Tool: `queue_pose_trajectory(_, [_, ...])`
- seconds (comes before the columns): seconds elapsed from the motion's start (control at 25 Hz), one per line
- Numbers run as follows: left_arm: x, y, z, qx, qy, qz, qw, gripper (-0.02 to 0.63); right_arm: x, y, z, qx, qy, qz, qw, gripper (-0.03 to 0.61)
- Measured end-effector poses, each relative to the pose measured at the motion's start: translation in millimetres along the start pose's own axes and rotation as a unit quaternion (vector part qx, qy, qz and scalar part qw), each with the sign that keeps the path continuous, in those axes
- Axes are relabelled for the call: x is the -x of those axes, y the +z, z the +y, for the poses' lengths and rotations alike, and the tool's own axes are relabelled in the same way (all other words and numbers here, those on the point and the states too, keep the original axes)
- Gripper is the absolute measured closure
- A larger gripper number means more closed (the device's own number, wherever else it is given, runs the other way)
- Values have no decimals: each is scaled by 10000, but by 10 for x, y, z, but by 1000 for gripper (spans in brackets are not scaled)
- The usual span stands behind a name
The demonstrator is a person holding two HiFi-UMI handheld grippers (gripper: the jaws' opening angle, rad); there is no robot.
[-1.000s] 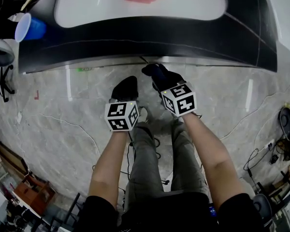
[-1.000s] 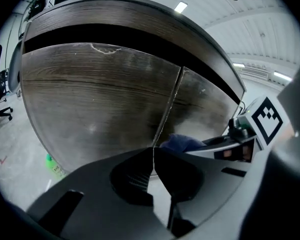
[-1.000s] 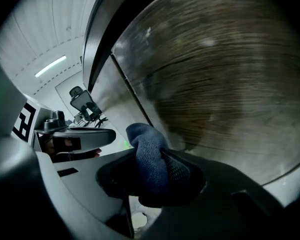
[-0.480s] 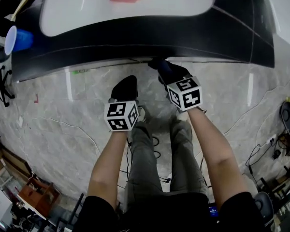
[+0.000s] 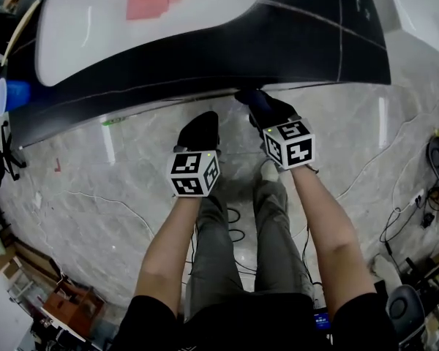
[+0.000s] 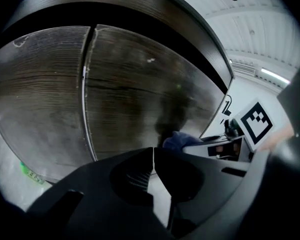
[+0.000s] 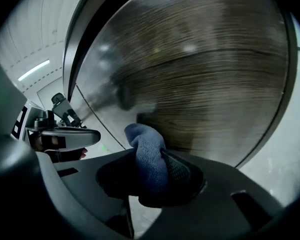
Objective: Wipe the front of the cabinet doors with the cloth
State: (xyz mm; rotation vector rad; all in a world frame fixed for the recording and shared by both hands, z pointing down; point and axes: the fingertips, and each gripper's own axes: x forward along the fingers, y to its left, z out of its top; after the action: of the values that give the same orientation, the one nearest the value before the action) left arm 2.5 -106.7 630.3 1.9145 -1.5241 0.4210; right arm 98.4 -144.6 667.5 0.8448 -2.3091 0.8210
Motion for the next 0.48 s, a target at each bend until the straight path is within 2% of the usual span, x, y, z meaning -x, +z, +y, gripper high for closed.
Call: queue_pose_trajectory(0.48, [-342,-34,-573,-209,-249,206,9993,598,480,-111,-769,-350,-494,-182,9980,462])
